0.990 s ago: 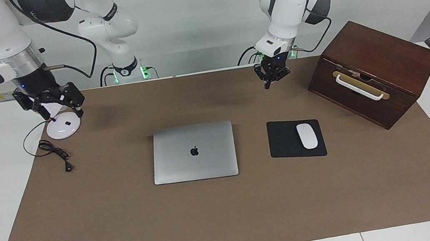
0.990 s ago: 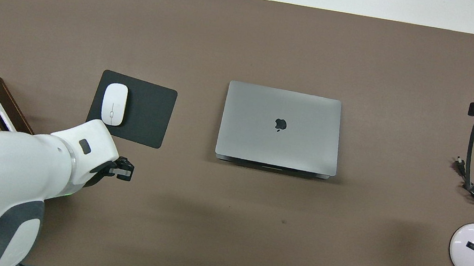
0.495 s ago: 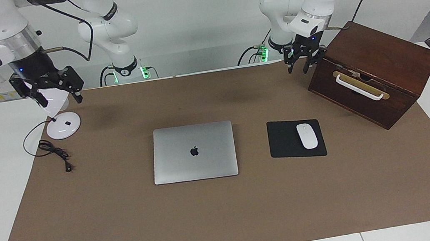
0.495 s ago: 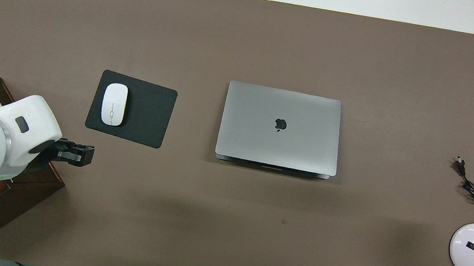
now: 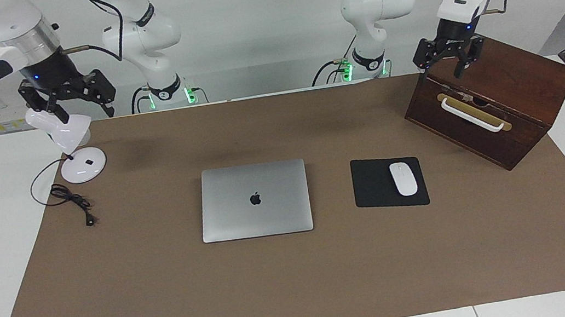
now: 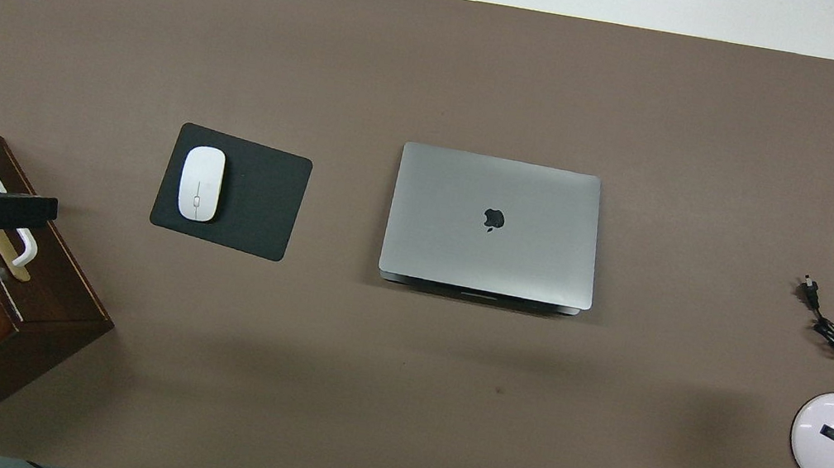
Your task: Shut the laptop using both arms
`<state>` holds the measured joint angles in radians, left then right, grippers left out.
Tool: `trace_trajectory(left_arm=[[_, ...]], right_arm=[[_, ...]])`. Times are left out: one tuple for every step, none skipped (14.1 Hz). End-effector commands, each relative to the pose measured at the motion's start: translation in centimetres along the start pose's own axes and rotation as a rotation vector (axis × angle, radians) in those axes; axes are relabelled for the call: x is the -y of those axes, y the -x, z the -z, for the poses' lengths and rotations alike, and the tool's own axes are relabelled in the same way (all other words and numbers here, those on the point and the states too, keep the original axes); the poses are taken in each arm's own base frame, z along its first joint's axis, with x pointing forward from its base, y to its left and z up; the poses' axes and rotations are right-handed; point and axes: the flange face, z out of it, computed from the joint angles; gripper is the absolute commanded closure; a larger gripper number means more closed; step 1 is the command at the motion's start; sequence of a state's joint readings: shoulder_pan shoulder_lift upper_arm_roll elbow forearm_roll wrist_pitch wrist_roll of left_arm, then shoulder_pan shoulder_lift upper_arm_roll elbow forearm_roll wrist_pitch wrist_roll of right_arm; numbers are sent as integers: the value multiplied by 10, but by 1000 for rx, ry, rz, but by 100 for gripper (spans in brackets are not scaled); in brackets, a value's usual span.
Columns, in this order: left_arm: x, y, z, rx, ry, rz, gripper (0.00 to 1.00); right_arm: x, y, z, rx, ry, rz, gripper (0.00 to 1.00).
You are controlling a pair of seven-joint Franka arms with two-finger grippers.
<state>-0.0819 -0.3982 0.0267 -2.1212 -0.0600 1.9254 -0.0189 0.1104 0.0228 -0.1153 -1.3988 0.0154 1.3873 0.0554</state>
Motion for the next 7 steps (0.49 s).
trace_trajectory(left_arm=[[8, -23, 20, 35, -23, 24, 0], [16, -34, 26, 46, -26, 40, 0], [17, -42, 35, 55, -27, 43, 0], [17, -51, 38, 71, -27, 45, 0], [18, -58, 42, 91, -26, 47, 0], [22, -66, 44, 117, -27, 56, 0], [30, -72, 43, 128, -28, 71, 0]], right_arm=[[-10, 3, -9, 23, 13, -1, 0], [-10, 3, -11, 33, 12, 0, 0], [-11, 4, -17, 52, 12, -4, 0], [-15, 6, -26, 77, 12, -11, 0], [-24, 6, -33, 86, 10, -24, 0], [-25, 5, -38, 83, 8, -27, 0], [-26, 5, -43, 91, 9, -28, 0]])
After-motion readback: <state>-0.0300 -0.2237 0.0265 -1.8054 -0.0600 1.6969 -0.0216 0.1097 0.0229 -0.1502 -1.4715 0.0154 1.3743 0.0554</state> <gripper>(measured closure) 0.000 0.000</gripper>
